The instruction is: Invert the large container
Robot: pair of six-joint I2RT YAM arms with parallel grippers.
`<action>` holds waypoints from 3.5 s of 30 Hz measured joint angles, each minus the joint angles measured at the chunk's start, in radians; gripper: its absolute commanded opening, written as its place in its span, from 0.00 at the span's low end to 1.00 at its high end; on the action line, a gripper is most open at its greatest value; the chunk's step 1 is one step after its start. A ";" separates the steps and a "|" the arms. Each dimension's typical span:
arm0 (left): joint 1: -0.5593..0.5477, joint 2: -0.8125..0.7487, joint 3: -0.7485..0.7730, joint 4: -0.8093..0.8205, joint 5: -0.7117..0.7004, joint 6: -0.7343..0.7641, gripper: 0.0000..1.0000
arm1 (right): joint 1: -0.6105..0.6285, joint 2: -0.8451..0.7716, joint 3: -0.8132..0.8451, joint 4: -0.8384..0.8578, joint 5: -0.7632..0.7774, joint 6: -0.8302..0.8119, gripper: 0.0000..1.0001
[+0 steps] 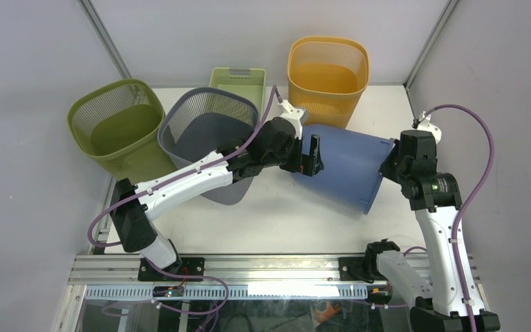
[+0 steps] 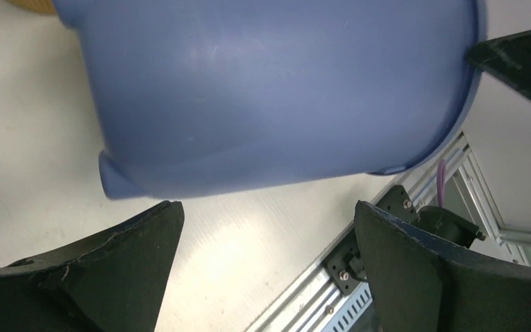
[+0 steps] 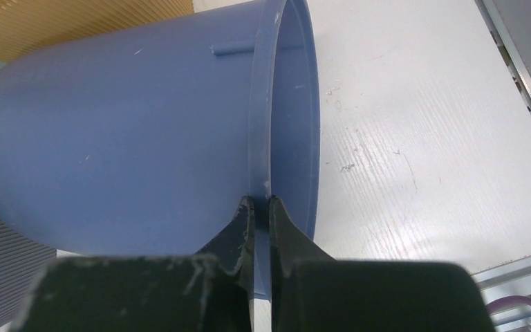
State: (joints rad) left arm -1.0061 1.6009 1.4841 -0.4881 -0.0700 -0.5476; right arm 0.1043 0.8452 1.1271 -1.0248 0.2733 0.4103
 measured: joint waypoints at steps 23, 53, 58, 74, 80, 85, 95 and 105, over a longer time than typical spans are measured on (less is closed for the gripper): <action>0.156 -0.111 -0.344 0.190 0.059 -0.099 0.99 | -0.026 0.029 0.012 0.010 -0.037 -0.088 0.00; 0.094 0.066 -0.191 0.328 0.396 -0.065 0.99 | -0.039 0.091 0.089 -0.155 0.022 -0.107 0.39; 0.069 0.067 -0.170 0.303 0.389 -0.061 0.99 | -0.039 0.083 0.095 -0.164 0.069 -0.111 0.61; 0.118 0.093 0.130 0.132 0.100 -0.022 0.99 | -0.039 0.117 0.225 -0.108 0.087 -0.122 0.54; 0.144 0.144 0.148 0.089 0.062 -0.036 0.99 | -0.051 0.206 0.213 -0.059 0.074 -0.138 0.43; 0.172 0.172 0.148 0.073 0.078 -0.039 0.99 | -0.089 0.212 0.195 -0.034 0.064 -0.156 0.40; 0.209 0.220 0.148 0.069 0.142 -0.047 0.99 | -0.164 0.200 0.126 0.058 -0.036 -0.166 0.18; 0.220 0.259 0.147 0.114 0.206 -0.092 0.99 | -0.194 0.176 0.097 0.088 -0.077 -0.183 0.03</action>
State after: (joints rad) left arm -0.7864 1.8599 1.6314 -0.3740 0.1360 -0.6399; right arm -0.0895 1.0210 1.2243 -0.9367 0.1967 0.2276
